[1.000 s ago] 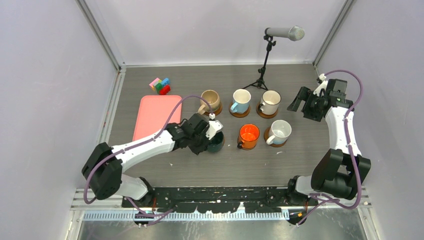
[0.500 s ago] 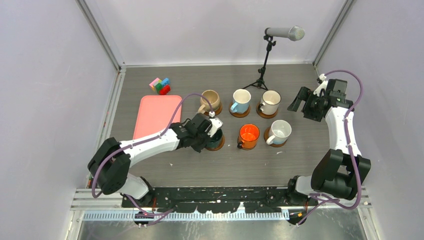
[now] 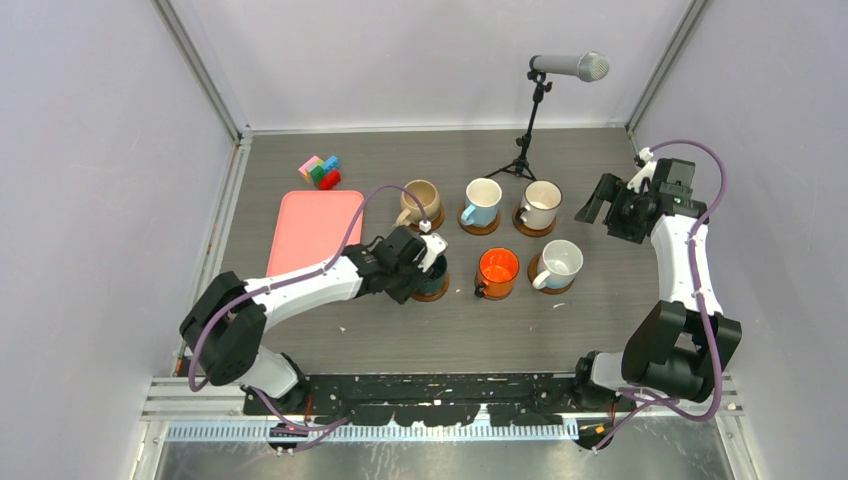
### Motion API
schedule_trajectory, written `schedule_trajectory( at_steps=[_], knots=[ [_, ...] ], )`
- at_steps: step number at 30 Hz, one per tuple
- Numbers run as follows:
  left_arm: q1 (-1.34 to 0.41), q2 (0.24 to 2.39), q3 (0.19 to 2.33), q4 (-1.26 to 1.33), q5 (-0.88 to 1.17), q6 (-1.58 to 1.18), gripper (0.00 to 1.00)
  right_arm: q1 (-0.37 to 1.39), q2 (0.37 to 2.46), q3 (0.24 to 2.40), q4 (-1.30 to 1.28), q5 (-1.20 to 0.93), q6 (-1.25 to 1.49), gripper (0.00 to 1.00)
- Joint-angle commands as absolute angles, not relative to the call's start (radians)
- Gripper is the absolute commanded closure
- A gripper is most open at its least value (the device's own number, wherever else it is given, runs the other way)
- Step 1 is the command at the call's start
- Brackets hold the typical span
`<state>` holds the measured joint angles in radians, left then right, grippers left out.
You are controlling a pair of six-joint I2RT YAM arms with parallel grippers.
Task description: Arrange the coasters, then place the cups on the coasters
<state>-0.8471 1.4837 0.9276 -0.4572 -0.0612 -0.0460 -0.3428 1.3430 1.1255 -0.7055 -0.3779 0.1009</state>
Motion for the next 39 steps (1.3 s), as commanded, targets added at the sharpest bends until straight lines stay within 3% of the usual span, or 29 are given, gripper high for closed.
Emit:
schedule_trajectory(
  at_steps=[1, 4, 19, 24, 29, 35, 39],
  knots=[
    [-0.849, 1.455, 0.941, -0.437, -0.077, -0.046, 0.59, -0.346, 1.305, 1.127, -0.684, -0.368, 0.098, 0.1],
    [-0.848, 1.436, 0.941, -0.456, -0.052, -0.044, 0.47, -0.346, 1.304, 1.125, -0.684, -0.37, 0.097, 0.1],
    [-0.852, 1.366, 0.931, -0.502, 0.128, -0.033, 0.44, -0.346, 1.303, 1.13, -0.684, -0.382, 0.096, 0.1],
    [-0.833, 1.324, 0.952, -0.578, 0.152, -0.005, 0.34, -0.345, 1.302, 1.131, -0.684, -0.386, 0.092, 0.1],
    [-0.693, 1.225, 0.991, -0.682, 0.344, 0.112, 0.25, -0.345, 1.305, 1.137, -0.693, -0.411, 0.083, 0.1],
    [-0.385, 1.179, 1.095, -0.835, 0.464, 0.368, 0.13, -0.346, 1.303, 1.141, -0.699, -0.457, 0.066, 0.1],
    [-0.166, 1.237, 1.138, -0.851, 0.489, 0.498, 0.14, -0.345, 1.305, 1.139, -0.699, -0.464, 0.064, 0.1]
  ],
)
